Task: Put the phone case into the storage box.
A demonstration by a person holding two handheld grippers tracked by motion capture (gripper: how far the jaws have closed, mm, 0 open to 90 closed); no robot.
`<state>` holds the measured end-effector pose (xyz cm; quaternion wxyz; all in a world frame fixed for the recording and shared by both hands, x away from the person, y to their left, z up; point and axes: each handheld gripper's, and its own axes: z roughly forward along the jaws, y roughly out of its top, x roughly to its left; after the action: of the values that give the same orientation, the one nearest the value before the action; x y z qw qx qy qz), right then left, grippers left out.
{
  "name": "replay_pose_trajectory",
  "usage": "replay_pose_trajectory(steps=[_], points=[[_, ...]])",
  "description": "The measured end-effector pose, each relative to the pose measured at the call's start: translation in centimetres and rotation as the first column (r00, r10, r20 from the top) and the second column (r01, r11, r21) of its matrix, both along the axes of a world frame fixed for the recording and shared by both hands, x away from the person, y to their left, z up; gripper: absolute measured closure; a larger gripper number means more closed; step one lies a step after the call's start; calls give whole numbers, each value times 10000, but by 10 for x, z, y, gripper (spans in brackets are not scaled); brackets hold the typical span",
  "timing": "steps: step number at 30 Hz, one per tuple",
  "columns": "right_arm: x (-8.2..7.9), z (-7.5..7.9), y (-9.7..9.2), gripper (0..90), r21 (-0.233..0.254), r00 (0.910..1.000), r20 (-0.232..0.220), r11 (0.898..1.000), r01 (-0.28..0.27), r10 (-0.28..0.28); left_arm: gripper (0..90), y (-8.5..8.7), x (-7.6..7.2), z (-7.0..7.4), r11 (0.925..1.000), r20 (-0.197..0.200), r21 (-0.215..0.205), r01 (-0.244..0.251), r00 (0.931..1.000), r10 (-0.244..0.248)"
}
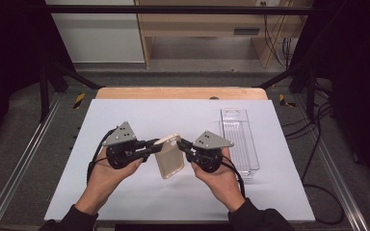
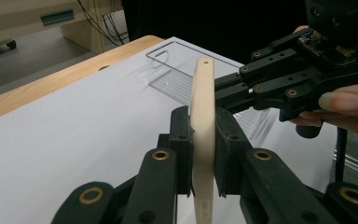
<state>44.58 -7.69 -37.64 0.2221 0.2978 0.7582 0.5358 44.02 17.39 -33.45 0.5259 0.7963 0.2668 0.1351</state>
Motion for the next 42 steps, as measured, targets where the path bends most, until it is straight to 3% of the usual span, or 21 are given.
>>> replay_pose_trajectory(steps=[15, 42], points=[[3, -3, -1, 863, 254, 9999, -70, 9996, 97, -95, 781, 0, 1, -5, 9998, -103, -182, -69, 9999, 67], [6, -5, -5, 869, 485, 9990, -184, 9980, 413, -404, 740, -4, 4, -5, 9993, 77, -279, -260, 9996, 262]])
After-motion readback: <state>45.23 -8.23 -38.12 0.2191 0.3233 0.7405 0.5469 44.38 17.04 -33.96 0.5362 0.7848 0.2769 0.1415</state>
